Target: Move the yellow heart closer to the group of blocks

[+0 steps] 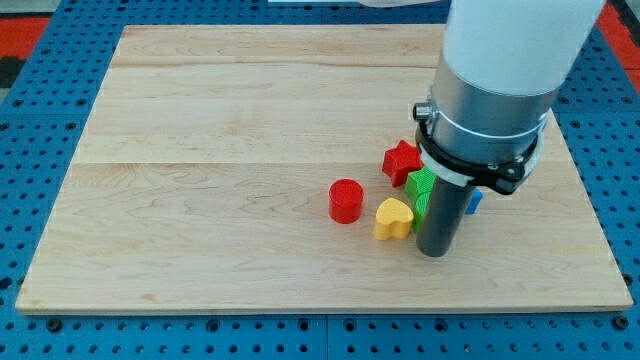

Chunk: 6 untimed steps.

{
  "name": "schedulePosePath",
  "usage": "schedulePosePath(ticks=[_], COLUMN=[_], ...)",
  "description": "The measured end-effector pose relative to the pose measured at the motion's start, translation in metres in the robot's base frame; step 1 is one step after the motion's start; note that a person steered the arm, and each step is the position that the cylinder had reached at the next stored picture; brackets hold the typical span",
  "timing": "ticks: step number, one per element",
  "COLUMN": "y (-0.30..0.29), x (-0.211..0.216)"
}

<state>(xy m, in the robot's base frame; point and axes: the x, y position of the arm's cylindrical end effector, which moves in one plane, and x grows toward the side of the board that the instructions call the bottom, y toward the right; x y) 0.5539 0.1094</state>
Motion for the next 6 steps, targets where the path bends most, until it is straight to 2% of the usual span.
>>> schedulePosePath(ticks=[1,2,3,5,6], y=[0.0,-0.041,-0.045,-0.049,-0.066], x=[0.001,0.019,0.019,-0.047,-0.043])
